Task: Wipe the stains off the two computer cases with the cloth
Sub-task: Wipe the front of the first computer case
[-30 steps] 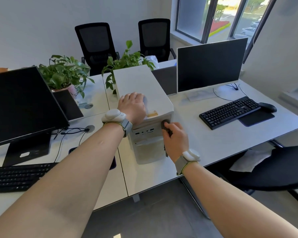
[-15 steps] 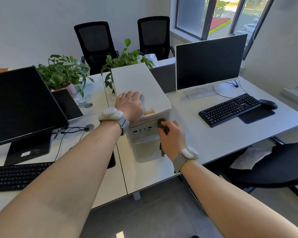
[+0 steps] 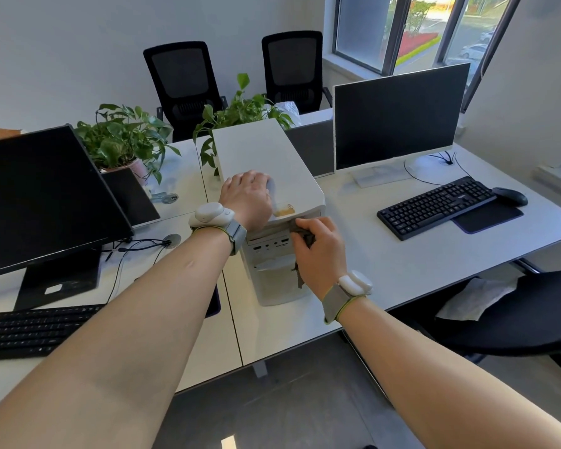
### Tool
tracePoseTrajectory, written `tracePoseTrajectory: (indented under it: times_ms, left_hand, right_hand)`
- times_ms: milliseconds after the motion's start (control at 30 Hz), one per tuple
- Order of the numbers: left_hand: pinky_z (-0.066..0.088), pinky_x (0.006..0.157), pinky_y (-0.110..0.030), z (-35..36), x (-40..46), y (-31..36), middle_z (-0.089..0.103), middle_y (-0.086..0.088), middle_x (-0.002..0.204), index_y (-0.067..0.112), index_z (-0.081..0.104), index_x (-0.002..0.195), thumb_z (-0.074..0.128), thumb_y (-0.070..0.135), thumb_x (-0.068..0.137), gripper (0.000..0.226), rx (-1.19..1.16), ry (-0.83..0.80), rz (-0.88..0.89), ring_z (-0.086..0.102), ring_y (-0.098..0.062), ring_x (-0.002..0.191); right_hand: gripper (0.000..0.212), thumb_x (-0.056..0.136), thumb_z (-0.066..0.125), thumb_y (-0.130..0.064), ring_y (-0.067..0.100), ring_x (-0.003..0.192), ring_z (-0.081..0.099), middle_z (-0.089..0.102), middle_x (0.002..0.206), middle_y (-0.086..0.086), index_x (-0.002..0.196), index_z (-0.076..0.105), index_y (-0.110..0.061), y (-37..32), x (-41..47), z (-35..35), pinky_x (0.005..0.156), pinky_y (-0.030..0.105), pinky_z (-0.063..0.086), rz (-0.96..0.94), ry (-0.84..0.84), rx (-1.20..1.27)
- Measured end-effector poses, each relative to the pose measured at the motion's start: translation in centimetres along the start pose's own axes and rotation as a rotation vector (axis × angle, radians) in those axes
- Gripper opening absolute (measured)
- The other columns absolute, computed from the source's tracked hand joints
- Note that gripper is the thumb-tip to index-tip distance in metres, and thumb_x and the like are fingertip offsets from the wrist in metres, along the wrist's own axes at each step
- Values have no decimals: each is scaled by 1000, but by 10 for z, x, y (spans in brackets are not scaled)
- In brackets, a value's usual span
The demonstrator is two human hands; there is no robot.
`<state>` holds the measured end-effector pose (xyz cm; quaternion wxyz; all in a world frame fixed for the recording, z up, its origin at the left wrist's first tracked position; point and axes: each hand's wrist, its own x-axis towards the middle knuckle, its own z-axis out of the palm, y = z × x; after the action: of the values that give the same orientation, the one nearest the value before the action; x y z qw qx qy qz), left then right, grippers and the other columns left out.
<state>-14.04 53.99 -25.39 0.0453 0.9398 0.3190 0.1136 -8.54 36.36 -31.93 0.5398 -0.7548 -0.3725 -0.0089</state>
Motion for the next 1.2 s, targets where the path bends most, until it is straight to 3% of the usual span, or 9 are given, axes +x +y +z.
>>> tracePoseTrajectory:
  times_ms: [200,400,467,567,700,767,900,1100,1200]
  left_hand:
    - [21,120,-41,0,-1,0,43,-5,153,18,46,143,34,22,105,40,1,1,3,34,-28,142]
    - [20,120,-40,2,0,-1,43,-4,153,19,47,141,34,23,105,39,-1,10,1,34,-27,142]
    - [21,121,-40,2,0,-1,43,-4,153,19,47,142,34,23,105,39,-5,7,3,34,-27,142]
    - [21,121,-41,1,0,-1,43,-4,153,19,47,142,33,23,105,39,-10,5,5,34,-27,142]
    - [20,121,-40,2,0,-1,42,-3,154,20,47,142,34,24,105,39,-20,14,3,34,-27,142]
    - [18,122,-40,2,-1,-2,41,-3,154,20,47,142,33,24,106,39,-29,8,-3,33,-27,143]
    - [18,122,-40,1,-1,-2,41,-2,155,20,47,142,33,25,106,39,-30,7,-2,32,-27,143]
    - [18,122,-40,2,-1,-2,42,-3,155,20,48,141,34,24,105,39,-39,11,0,33,-27,143]
    - [18,122,-40,2,-1,-2,41,-3,155,20,47,142,33,25,105,39,-42,7,-3,32,-27,144]
  right_hand:
    - [25,96,69,-16,24,99,62,63,117,4,120,74,-10,11,-4,7,89,35,56,99,-143,-129]
    - [23,92,72,-11,9,96,59,64,110,-1,115,75,-11,-5,0,4,86,4,44,-4,-13,12]
    - [24,92,72,-11,14,97,60,63,111,0,116,75,-12,0,-2,8,88,9,46,26,-59,-13]
    - [25,93,71,-12,19,98,61,63,112,2,118,75,-12,6,-6,11,92,27,54,81,-112,-77]
    - [21,89,74,-10,10,90,58,63,102,1,110,76,-10,-6,-2,9,83,6,45,-28,-23,-7]
    - [17,88,75,-10,11,88,57,62,99,-1,105,74,-10,-8,0,10,80,8,44,-19,-13,0]
    - [16,89,73,-11,13,87,53,55,99,-6,105,73,-9,-4,-2,16,83,26,51,110,-108,-82]
    - [14,89,74,-11,3,88,53,60,98,-6,102,76,-12,-16,0,13,79,3,41,20,-19,25]
    - [19,90,73,-14,7,92,54,61,104,-4,109,77,-14,-13,-2,16,85,12,45,89,-77,-2]
